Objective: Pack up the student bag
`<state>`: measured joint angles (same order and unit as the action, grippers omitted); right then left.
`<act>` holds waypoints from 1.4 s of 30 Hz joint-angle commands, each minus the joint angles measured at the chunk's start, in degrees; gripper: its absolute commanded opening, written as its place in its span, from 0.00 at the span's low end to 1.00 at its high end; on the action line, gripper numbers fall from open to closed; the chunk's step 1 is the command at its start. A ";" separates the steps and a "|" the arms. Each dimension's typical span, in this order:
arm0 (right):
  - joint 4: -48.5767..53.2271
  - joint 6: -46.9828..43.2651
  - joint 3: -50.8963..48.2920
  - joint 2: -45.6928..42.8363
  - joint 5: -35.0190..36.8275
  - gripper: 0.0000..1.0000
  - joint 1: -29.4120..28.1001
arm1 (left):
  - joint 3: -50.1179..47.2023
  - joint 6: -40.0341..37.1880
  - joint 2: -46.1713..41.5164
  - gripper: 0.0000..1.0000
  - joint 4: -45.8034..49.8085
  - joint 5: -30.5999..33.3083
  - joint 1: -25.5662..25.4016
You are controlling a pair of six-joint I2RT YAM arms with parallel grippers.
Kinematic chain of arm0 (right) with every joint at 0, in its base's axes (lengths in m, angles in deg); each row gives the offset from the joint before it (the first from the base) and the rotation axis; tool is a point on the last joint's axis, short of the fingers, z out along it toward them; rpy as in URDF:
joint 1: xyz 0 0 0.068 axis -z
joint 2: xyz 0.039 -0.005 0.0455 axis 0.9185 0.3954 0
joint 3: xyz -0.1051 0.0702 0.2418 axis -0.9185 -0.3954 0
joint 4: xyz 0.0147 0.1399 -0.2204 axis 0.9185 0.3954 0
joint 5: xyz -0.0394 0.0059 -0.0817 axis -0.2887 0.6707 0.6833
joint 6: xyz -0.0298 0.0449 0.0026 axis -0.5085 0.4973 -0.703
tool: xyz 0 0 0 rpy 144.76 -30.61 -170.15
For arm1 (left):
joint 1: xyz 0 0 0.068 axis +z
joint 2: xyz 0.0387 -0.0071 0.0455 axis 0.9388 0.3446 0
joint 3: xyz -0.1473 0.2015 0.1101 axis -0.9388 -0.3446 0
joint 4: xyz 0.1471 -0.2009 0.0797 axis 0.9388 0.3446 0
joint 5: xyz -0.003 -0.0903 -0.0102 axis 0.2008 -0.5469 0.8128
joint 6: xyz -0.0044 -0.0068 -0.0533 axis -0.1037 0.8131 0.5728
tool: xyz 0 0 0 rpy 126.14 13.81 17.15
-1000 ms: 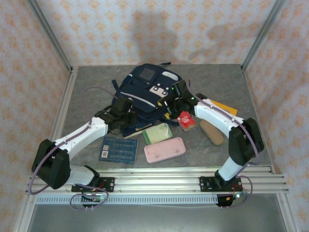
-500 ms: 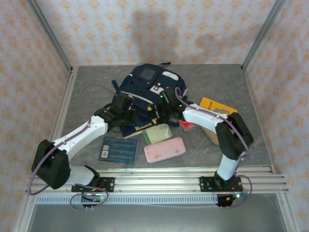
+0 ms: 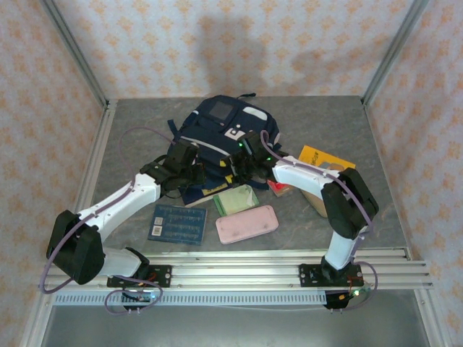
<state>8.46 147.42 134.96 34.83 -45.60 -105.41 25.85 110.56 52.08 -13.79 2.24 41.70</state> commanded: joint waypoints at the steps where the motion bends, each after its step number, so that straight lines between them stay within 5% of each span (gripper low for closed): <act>1: -4.20 -2.28 -1.46 0.25 1.94 0.06 -0.14 | 1.72 0.04 -2.81 0.00 -1.13 0.29 -0.84; 2: -4.25 -3.23 -1.81 -0.16 2.40 0.00 0.23 | 1.39 -0.21 -2.98 0.00 -1.02 0.46 -0.78; 20: 12.74 -22.41 -1.76 -10.35 1.68 0.00 8.18 | -1.68 -4.18 -2.65 0.00 -0.93 5.95 -0.13; 42: 34.69 -42.37 0.17 -18.72 3.66 0.00 21.93 | 4.83 -2.80 13.60 0.00 -11.91 -3.49 1.96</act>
<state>36.11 108.91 133.13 19.01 -47.17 -85.41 29.13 107.28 63.93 -25.18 -5.41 41.48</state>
